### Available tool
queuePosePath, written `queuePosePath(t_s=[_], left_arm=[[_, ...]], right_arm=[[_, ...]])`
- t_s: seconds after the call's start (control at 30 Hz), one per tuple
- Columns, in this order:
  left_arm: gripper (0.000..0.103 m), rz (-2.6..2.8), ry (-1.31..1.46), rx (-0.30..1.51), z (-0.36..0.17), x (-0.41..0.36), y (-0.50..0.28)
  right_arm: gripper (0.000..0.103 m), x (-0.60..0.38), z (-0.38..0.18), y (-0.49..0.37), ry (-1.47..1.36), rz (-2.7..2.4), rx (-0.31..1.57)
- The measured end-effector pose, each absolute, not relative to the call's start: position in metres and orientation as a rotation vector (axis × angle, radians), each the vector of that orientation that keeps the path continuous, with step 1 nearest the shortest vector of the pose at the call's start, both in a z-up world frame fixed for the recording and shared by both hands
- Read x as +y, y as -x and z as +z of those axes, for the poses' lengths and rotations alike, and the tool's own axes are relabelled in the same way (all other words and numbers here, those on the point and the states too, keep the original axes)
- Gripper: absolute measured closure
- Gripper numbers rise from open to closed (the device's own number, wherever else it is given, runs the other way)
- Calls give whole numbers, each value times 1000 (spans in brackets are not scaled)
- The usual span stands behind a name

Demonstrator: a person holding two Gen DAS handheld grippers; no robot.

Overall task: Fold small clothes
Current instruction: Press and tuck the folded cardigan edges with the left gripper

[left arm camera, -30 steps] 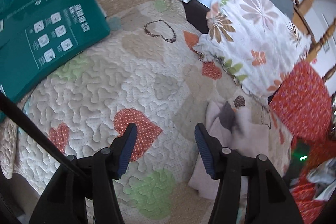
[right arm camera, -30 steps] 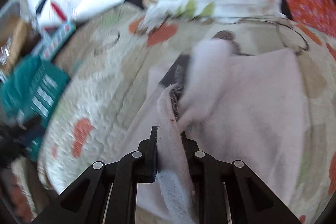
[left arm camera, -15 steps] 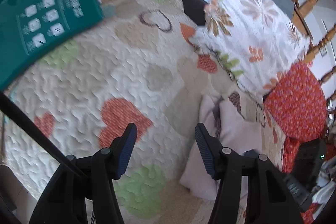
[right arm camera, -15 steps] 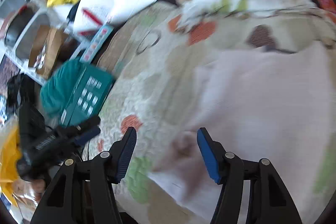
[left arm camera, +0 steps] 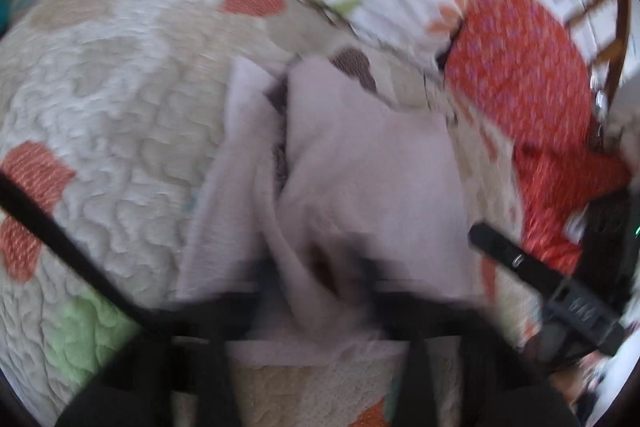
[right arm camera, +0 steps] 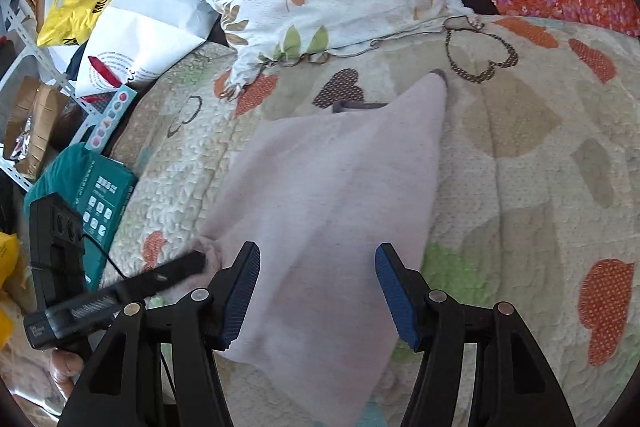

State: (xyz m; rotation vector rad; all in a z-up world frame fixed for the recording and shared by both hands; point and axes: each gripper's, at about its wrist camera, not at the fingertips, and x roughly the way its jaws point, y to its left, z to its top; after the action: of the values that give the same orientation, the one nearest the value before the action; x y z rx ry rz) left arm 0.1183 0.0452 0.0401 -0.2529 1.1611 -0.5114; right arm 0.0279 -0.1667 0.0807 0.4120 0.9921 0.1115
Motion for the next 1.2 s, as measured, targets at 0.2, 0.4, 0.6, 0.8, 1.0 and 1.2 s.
queuePosePath(t_s=[0.2, 0.4, 0.6, 0.8, 1.0, 1.2], left_arm=[[99, -402, 309, 1107, 58, 90, -117], [99, -313, 264, 1194, 35, 101, -116], [98, -278, 202, 1194, 31, 89, -109], [97, -260, 159, 1208, 25, 85, -104], [91, -238, 194, 1231, 23, 87, -107], [84, -263, 287, 1202, 43, 101, -100]], right_arm=[[37, -173, 79, -29, -393, 101, 981], [37, -182, 63, -47, -444, 68, 988], [63, -183, 73, -61, -439, -8, 906], [65, -163, 40, -103, -382, 20, 1063], [66, -157, 70, -124, -264, -80, 1016], [53, -92, 92, -141, -263, 214, 1022]])
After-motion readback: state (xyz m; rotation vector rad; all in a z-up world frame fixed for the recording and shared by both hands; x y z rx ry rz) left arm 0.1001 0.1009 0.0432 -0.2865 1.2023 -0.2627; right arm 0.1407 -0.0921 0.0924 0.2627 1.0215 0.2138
